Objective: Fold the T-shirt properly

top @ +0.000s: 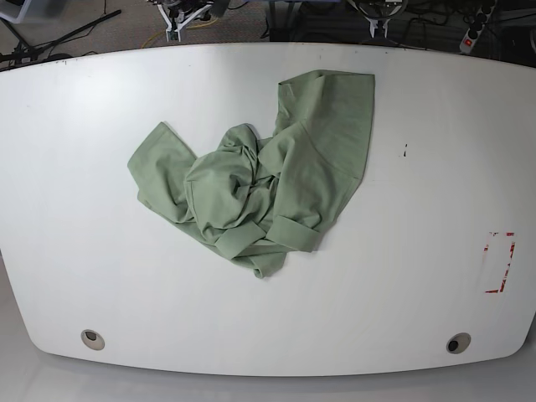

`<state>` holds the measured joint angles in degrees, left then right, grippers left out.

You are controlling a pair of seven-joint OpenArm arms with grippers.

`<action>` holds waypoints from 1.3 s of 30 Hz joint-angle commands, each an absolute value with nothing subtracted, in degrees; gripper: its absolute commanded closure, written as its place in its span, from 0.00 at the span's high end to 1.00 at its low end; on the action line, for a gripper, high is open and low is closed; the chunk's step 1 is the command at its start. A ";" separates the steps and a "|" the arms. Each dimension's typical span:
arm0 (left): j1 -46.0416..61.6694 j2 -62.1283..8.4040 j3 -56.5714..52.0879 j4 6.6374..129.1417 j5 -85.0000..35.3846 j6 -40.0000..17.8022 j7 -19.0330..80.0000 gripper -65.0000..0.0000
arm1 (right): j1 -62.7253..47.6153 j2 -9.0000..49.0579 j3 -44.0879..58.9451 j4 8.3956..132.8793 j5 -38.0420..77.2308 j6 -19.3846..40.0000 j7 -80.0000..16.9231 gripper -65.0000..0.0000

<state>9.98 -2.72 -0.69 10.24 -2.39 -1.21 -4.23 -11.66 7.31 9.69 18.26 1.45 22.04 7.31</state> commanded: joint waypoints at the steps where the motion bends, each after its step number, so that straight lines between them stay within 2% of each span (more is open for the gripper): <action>1: 10.56 -2.80 -0.66 9.59 -2.34 -1.07 -4.71 0.60 | -11.34 6.57 10.04 18.47 1.12 22.12 7.83 0.23; 16: 10.59 -2.68 -0.75 10.86 -2.51 -1.19 -5.32 0.59 | -11.47 6.37 9.80 18.59 1.27 22.37 7.87 0.21; 20: 13.14 -2.95 -0.75 16.31 -2.51 -1.19 -5.23 0.59 | -13.32 6.37 9.98 19.47 1.45 22.37 7.96 0.21; 25: 19.03 -2.95 -0.75 26.68 -2.51 -1.10 -4.79 0.59 | -20.53 5.76 9.98 32.13 1.45 22.29 6.81 0.21; 39: 41.10 -4.62 -0.84 57.36 -2.51 -1.19 -4.79 0.59 | -38.64 4.70 9.89 64.40 2.07 22.55 -5.23 0.21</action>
